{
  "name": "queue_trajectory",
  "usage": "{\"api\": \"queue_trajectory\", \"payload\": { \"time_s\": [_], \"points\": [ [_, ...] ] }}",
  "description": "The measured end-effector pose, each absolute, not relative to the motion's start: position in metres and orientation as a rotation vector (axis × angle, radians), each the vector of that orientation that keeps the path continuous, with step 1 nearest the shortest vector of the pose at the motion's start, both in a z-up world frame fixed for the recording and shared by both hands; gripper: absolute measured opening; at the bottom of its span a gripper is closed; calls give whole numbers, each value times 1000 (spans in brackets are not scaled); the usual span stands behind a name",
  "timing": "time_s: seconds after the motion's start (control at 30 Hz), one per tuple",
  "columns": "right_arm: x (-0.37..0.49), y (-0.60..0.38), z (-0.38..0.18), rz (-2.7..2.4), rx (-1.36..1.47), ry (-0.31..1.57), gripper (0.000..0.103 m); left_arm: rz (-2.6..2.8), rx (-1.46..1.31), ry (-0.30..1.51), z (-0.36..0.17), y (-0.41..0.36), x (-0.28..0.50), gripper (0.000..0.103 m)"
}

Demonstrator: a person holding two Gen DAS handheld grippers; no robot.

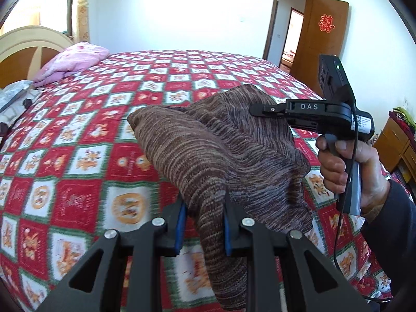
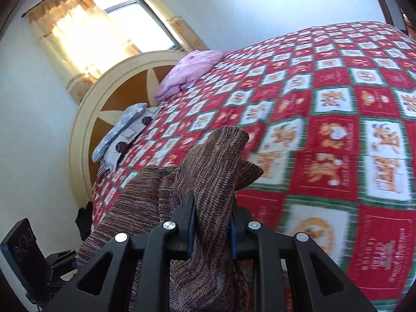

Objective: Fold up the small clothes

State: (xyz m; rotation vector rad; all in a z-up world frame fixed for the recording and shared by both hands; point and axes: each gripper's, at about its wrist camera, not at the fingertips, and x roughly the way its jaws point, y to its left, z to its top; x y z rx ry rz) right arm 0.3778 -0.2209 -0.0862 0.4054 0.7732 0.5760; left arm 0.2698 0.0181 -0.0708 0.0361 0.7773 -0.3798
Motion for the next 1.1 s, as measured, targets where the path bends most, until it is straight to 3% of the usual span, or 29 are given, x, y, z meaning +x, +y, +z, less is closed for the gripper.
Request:
{"api": "queue_trajectory", "payload": {
  "time_s": [0.63, 1.1],
  "points": [
    [391, -77, -86, 772, 323, 837, 21, -168, 32, 740, -74, 105, 229, 24],
    [398, 8, -124, 809, 193, 939, 21, -54, 32, 822, -119, 148, 211, 24]
  ]
}}
